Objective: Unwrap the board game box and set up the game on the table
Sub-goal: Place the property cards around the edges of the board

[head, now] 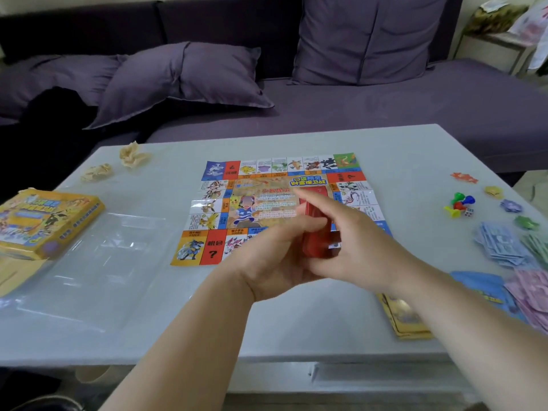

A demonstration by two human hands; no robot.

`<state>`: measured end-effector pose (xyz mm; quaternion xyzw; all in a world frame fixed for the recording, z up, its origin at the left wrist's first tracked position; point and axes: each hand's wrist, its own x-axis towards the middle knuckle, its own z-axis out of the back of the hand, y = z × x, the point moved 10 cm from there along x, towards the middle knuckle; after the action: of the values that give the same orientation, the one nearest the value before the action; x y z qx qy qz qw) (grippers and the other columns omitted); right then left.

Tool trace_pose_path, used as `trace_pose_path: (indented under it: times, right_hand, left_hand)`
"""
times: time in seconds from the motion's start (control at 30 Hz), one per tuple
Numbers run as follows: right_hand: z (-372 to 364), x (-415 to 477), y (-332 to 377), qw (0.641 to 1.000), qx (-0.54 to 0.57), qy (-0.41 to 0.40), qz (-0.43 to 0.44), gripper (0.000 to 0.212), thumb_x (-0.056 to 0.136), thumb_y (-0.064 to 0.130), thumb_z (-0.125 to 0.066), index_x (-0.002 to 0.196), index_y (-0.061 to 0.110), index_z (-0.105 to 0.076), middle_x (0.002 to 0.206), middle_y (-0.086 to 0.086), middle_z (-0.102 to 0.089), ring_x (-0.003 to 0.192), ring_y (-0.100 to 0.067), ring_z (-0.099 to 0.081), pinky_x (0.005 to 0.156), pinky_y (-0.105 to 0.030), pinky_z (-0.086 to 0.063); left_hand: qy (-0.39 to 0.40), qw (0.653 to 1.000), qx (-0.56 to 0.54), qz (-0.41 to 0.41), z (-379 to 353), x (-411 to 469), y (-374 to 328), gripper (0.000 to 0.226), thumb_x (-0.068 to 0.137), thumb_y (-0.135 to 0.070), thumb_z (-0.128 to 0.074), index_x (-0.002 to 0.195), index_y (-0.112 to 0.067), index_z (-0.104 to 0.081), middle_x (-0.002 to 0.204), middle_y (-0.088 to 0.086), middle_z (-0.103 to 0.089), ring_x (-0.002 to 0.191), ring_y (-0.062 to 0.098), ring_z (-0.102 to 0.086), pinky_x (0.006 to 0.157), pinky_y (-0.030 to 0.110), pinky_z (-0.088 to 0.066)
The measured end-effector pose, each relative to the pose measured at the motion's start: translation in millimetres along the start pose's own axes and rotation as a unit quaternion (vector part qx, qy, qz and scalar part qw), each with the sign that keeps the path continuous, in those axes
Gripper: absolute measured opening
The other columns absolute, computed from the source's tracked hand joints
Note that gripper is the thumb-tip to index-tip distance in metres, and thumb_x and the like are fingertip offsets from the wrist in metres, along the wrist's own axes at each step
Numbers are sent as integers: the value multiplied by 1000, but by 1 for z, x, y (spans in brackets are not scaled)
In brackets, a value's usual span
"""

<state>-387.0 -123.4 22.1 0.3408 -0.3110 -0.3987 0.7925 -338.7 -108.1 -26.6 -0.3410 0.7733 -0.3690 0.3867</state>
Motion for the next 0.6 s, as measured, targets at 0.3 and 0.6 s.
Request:
trace_pose_path:
  times: [0.3,0.6]
  right_hand:
    - [9,-2,4,1000,22,1,7,80,67,15,-84,132,39,-44,124,21,-51,109,7,-53,85,-2,-39]
    - [16,-4,6,999,44,-22,-12,72,63,18,-86,118,33,-42,123,23,-54,107,12,-53,82,1,-37]
  left_hand:
    - [30,999,15,-31,4,4,-9,62,75,-34,-68,128,-6,-53,124,16,-59,99,24,-64,82,29,-56]
    - [35,998,12,-46,11,2,-15,49,86,-28,-57,132,-12,-52,134,14,-54,116,32,-57,98,39,-46]
